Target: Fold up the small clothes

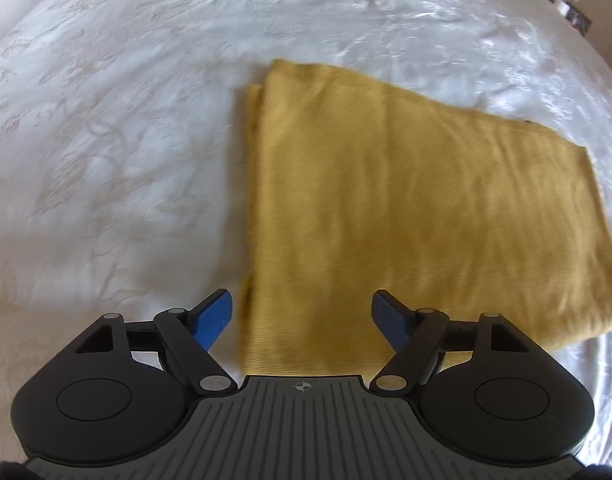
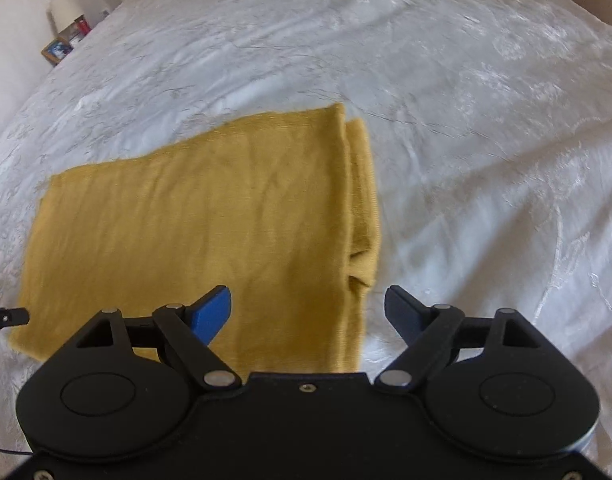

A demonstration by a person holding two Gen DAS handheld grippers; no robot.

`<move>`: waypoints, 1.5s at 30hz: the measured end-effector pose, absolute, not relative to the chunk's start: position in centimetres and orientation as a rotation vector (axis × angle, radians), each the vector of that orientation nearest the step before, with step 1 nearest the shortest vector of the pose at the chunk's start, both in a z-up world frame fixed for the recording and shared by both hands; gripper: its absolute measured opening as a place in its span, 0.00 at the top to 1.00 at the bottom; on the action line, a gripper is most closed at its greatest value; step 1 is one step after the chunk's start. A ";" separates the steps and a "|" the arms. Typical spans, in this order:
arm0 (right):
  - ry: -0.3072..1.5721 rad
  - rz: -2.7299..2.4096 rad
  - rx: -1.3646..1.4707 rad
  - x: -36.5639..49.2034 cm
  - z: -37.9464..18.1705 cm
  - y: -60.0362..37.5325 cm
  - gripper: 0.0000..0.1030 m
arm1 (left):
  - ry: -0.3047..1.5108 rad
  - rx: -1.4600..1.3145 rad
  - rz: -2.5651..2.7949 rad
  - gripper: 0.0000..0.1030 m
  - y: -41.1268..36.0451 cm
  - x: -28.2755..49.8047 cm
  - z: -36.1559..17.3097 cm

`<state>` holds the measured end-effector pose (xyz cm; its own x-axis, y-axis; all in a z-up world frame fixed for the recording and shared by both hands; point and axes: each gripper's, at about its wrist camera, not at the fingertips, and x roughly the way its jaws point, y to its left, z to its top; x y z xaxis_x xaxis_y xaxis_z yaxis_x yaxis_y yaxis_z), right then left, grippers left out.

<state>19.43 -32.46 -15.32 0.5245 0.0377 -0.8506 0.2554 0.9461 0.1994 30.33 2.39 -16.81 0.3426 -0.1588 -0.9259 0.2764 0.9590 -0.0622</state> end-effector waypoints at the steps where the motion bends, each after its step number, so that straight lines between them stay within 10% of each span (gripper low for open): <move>1: 1.010 -0.100 0.314 19.5 -15.2 -31.5 0.17 | 1.187 0.111 -0.298 0.26 1.7 29.8 -16.8; 20: 1.134 -0.038 0.468 15.1 -17.1 -30.0 0.07 | 1.356 0.145 -0.255 0.25 0.8 24.9 -19.9; 29: 1.247 -0.079 0.459 12.2 -19.5 -31.1 0.00 | 1.420 0.094 -0.214 0.00 1.4 22.0 -21.9; 45: 1.184 0.004 0.283 9.9 -21.6 -29.1 0.00 | 1.331 0.096 -0.121 0.00 -1.0 20.2 -23.8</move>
<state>9.89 -29.10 -21.64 0.3813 0.1509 -0.9121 0.1447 0.9647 0.2201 20.24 -0.96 -23.82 0.2327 -0.0329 -0.9720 0.1425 0.9898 0.0006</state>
